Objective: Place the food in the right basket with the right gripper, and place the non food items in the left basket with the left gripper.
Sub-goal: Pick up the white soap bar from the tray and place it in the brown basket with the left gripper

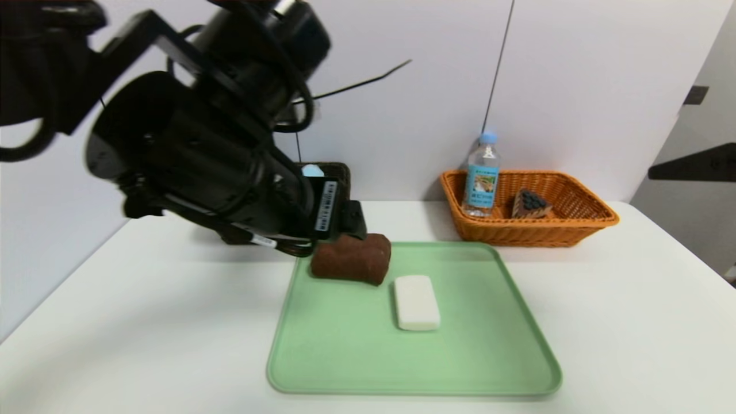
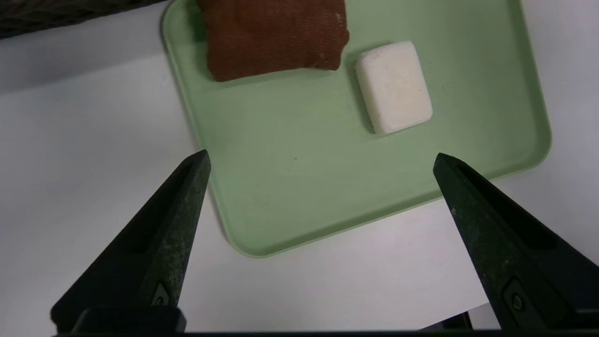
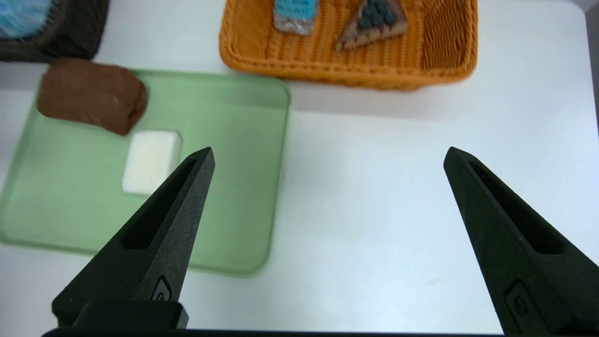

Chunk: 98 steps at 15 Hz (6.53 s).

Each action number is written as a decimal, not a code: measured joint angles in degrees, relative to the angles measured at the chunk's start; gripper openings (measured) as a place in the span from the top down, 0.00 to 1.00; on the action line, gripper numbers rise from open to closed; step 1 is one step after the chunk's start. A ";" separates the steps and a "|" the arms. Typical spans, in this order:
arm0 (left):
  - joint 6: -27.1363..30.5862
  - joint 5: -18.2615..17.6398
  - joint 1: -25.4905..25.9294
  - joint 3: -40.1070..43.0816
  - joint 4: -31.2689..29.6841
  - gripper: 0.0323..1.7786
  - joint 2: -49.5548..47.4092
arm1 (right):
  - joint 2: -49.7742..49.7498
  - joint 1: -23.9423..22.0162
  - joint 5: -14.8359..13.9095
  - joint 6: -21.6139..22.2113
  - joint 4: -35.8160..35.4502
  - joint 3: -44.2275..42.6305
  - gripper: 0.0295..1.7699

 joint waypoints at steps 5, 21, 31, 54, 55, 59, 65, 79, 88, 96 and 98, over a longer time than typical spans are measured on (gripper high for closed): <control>-8.39 0.57 -6.74 -9.34 3.95 0.05 16.02 | -5.73 -2.97 0.72 3.79 -3.50 9.18 0.04; -15.30 4.41 -9.64 -9.95 -7.47 0.05 26.43 | -18.27 -3.06 1.23 4.62 -9.34 26.45 0.04; -14.92 7.55 -9.50 -10.08 -10.72 0.05 30.45 | -22.38 -2.78 2.08 4.73 -9.34 29.93 0.04; -12.37 7.80 -7.63 -10.06 -10.80 0.05 32.85 | -22.56 -2.86 2.06 4.63 -9.40 30.32 0.03; -12.37 7.85 -7.63 -10.06 -10.86 0.05 32.96 | -22.56 -2.82 2.06 4.66 -9.40 30.32 0.03; -12.28 7.96 -7.68 -10.08 -11.28 0.05 33.18 | -22.56 -2.73 2.17 4.57 -9.40 30.32 0.03; -12.28 8.00 -8.37 -10.08 -10.91 0.05 33.19 | -22.47 -2.54 2.45 4.49 -9.86 29.96 0.03; -12.26 7.91 -8.87 -10.02 -10.64 0.45 32.55 | -22.67 -2.49 2.50 4.22 -12.29 30.15 0.03; -11.41 -0.44 -9.80 -9.97 -11.30 0.46 23.30 | -23.24 -2.51 2.17 4.29 -11.82 30.82 0.03; 1.18 -1.24 6.84 -9.84 -8.51 0.46 5.73 | -21.83 -3.12 2.18 4.74 -12.18 32.09 0.03; 6.23 -1.88 13.81 -9.81 -8.72 0.46 4.00 | -21.14 -3.12 2.26 4.68 -12.26 32.16 0.03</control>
